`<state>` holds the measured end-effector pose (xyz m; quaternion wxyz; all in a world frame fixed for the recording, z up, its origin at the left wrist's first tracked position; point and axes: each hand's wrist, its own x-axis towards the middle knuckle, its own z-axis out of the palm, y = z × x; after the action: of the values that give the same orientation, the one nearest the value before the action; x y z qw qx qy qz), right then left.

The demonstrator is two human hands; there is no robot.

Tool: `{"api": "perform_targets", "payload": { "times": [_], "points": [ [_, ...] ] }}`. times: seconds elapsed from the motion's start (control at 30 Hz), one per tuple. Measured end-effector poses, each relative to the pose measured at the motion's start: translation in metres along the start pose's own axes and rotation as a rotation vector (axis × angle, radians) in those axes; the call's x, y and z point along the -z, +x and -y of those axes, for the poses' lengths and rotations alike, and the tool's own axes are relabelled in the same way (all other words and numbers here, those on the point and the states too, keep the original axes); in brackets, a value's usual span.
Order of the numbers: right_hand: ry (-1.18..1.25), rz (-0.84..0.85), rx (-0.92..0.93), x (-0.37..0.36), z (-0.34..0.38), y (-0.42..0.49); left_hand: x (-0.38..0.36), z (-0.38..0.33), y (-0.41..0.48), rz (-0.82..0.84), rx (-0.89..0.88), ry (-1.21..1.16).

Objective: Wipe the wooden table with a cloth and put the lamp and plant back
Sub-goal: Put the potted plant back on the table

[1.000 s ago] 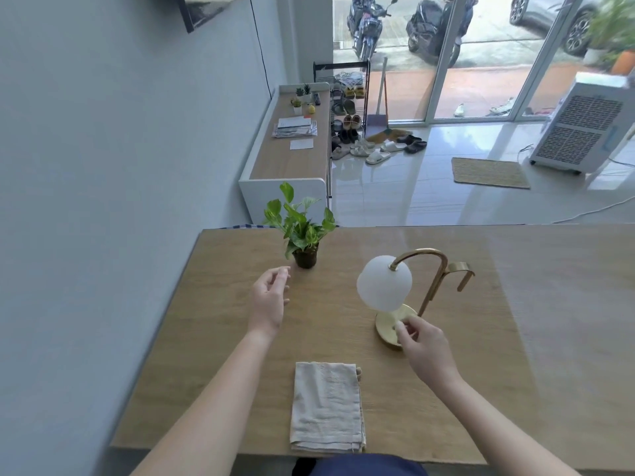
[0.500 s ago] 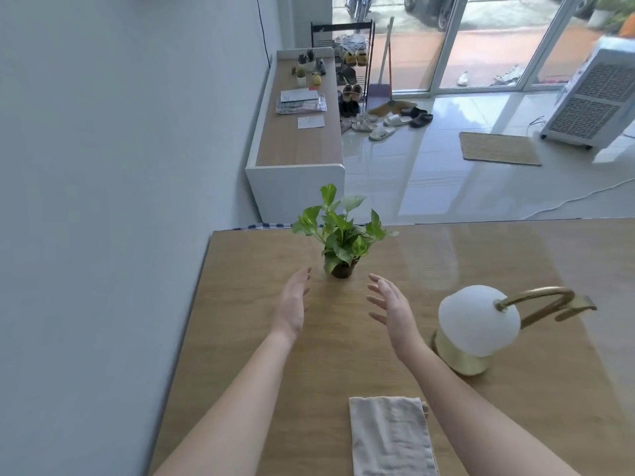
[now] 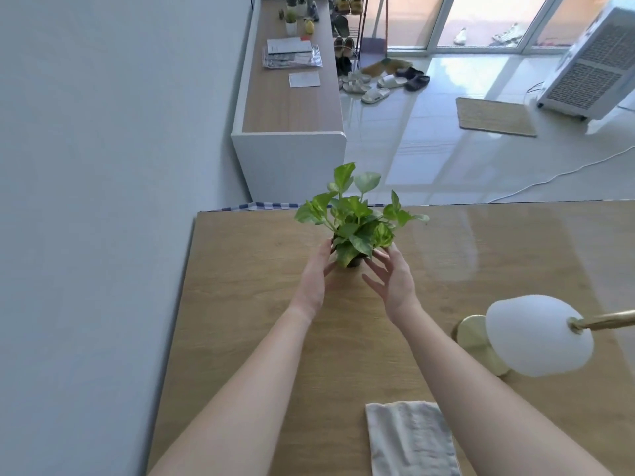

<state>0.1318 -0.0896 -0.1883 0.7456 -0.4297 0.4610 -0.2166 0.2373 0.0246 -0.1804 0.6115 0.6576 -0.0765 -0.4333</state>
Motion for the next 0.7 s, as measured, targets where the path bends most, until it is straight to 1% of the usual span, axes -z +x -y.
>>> {"api": "perform_targets", "payload": {
  "times": [0.17,0.33,0.47,0.6,0.7],
  "points": [
    [-0.012,-0.007,0.012,0.002,0.000,0.003,0.004,0.003,0.003,0.007,0.053,-0.043],
    [-0.077,0.043,0.029,0.005,0.001,-0.001,0.001,0.002,-0.001,0.018,0.065,-0.046],
    [-0.143,0.090,0.043,0.011,0.004,-0.008,-0.001,0.005,-0.011,0.015,0.032,-0.057],
    [-0.192,0.144,0.040,0.025,0.003,-0.024,-0.005,0.012,-0.032,-0.016,-0.015,-0.064],
    [-0.217,0.173,0.025,0.035,0.000,-0.037,-0.008,0.019,-0.049,-0.048,-0.018,-0.103]
  ]
}}
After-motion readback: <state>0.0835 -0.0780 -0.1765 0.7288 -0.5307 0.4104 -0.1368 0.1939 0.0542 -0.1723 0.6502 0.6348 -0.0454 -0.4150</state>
